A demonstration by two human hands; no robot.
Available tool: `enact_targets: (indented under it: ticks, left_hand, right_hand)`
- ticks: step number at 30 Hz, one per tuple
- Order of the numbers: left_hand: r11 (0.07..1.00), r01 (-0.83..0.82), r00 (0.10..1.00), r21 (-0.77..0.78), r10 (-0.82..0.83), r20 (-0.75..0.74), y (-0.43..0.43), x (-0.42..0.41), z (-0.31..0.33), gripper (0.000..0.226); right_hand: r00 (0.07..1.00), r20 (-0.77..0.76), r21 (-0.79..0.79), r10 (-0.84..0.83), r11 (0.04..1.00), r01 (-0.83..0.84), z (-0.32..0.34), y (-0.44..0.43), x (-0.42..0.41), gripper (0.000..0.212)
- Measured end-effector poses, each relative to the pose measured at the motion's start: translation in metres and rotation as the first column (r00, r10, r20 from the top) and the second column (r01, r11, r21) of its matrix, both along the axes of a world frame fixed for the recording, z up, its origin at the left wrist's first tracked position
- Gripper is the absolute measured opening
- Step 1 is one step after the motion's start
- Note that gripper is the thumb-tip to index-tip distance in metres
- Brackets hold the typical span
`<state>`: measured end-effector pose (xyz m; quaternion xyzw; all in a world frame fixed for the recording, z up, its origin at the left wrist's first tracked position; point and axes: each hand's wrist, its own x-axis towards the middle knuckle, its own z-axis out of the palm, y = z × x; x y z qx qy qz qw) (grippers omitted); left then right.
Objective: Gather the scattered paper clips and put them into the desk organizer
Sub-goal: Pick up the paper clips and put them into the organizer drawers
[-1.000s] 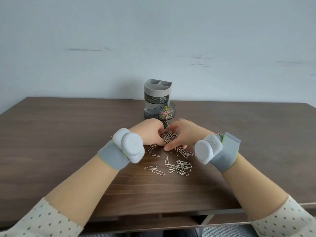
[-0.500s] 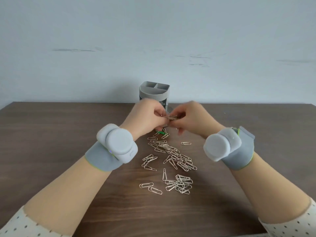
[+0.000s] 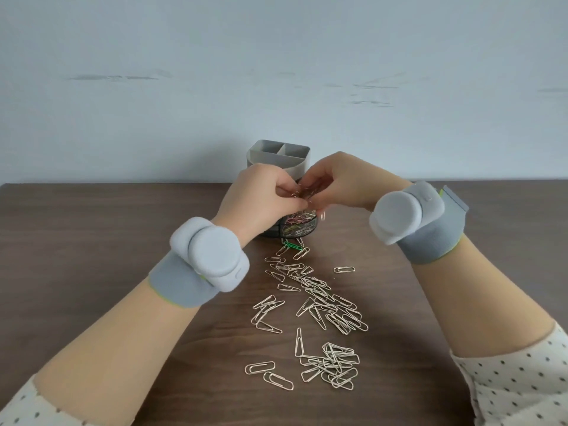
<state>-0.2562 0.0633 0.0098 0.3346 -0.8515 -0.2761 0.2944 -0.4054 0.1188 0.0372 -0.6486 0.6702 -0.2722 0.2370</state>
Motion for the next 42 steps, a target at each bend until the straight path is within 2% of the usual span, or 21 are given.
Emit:
enact_targets:
  ticks: [5, 8, 15, 19, 22, 26, 30, 33, 35, 37, 39, 42]
  left_hand:
    - [1.0, 0.013, 1.0, -0.01, -0.013, -0.019, 0.002, 0.0, -0.005, 0.016]
    - [0.997, 0.08, 0.997, 0.011, -0.08, 0.0, 0.004, 0.002, -0.003, 0.021]
    - [0.987, 0.139, 0.99, 0.076, -0.139, 0.0, 0.007, 0.014, 0.0, 0.032]
    - [0.997, 0.065, 0.995, -0.028, -0.063, 0.083, 0.005, 0.018, -0.005, 0.026]
    - [0.993, 0.056, 0.995, -0.1, -0.047, 0.09, 0.01, 0.021, -0.011, 0.02]
    - [0.97, 0.072, 0.991, -0.232, -0.043, 0.129, 0.016, 0.023, -0.016, 0.022]
    - [0.909, 0.098, 0.971, -0.405, 0.002, 0.238, 0.017, 0.027, -0.016, 0.028]
    - [0.844, 0.163, 0.935, -0.512, 0.034, 0.353, 0.02, 0.028, -0.018, 0.036]
    - [0.856, 0.167, 0.942, -0.489, 0.008, 0.336, 0.02, 0.029, -0.019, 0.037]
    - [0.887, 0.141, 0.968, -0.439, -0.031, 0.249, 0.019, 0.03, -0.02, 0.035]
    - [0.911, 0.12, 0.982, -0.394, -0.049, 0.185, 0.018, 0.033, -0.019, 0.032]
    - [0.934, 0.119, 0.98, -0.337, -0.055, 0.192, 0.015, 0.036, -0.021, 0.031]
  right_hand:
    - [0.996, 0.066, -0.025, 0.065, 0.998, -0.063, 0.007, 0.005, -0.002, 0.03]
    - [0.994, 0.088, -0.021, 0.07, 0.997, -0.069, 0.007, 0.007, 0.0, 0.034]
    - [0.997, 0.014, -0.018, 0.077, 0.997, -0.077, 0.005, 0.008, 0.005, 0.033]
    - [0.997, -0.075, -0.172, -0.007, 0.985, -0.006, 0.003, 0.01, 0.004, 0.026]
    - [0.999, -0.036, -0.181, 0.024, 0.983, -0.03, -0.002, 0.009, 0.005, 0.028]
    - [0.991, -0.127, -0.183, 0.048, 0.981, -0.071, -0.01, 0.006, 0.008, 0.03]
    - [0.985, -0.166, -0.29, -0.036, 0.957, -0.014, -0.014, 0.005, 0.006, 0.039]
    - [0.968, -0.249, -0.225, -0.018, 0.973, -0.04, -0.02, 0.012, 0.006, 0.045]
    - [0.971, -0.232, -0.268, -0.049, 0.963, -0.015, -0.024, 0.019, 0.006, 0.045]
    - [0.968, -0.232, -0.32, -0.098, 0.947, 0.019, -0.027, 0.025, 0.006, 0.046]
    - [0.953, -0.294, -0.281, -0.076, 0.96, -0.011, -0.032, 0.03, 0.01, 0.05]
    - [0.946, -0.309, -0.309, -0.094, 0.951, -0.006, -0.036, 0.034, 0.012, 0.051]
